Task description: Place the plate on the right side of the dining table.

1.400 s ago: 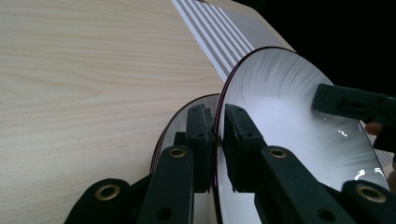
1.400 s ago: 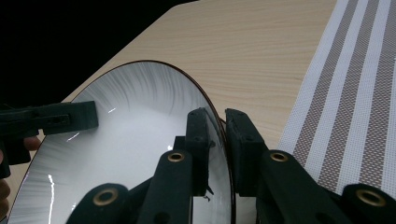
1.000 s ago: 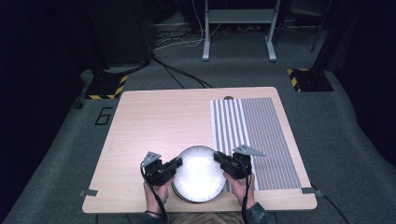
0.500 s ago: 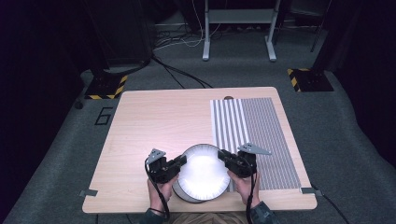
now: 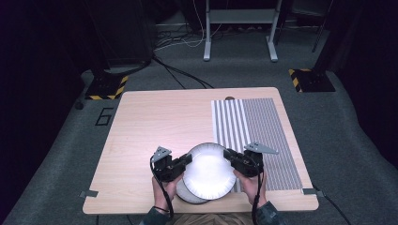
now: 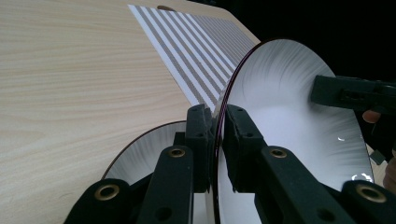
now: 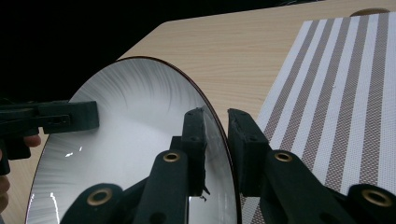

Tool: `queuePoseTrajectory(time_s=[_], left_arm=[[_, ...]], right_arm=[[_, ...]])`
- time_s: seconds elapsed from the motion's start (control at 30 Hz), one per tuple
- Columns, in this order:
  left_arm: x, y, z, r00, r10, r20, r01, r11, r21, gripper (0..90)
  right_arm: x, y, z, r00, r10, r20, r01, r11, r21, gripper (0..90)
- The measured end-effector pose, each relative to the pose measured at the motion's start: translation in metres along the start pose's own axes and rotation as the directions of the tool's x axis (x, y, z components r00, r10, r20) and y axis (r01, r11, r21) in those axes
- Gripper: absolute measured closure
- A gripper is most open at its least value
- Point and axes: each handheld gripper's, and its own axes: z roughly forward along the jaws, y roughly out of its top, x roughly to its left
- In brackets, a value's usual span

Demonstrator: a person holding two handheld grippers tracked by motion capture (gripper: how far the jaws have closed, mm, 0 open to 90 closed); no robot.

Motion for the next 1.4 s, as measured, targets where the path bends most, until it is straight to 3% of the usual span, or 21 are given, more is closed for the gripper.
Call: queuePoseTrajectory(time_s=[0.6,0.93,1.4], left_arm=[[-0.014,0.015,0.021,0.9988,0.035,0.035,-0.035,0.9994,0.004,79.9],[-0.023,0.025,0.032,0.9958,0.077,0.051,-0.078,0.9968,0.016,79.7],[-0.033,0.034,0.046,0.9918,0.100,0.080,-0.102,0.9944,0.027,79.5]], right_arm=[[-0.014,0.011,-0.017,0.9993,-0.003,0.038,0.004,1.000,-0.017,76.9],[-0.024,0.015,-0.025,0.9983,-0.001,0.058,0.003,0.999,-0.032,76.8],[-0.034,0.023,-0.038,0.9962,-0.006,0.086,0.010,0.999,-0.044,76.5]])
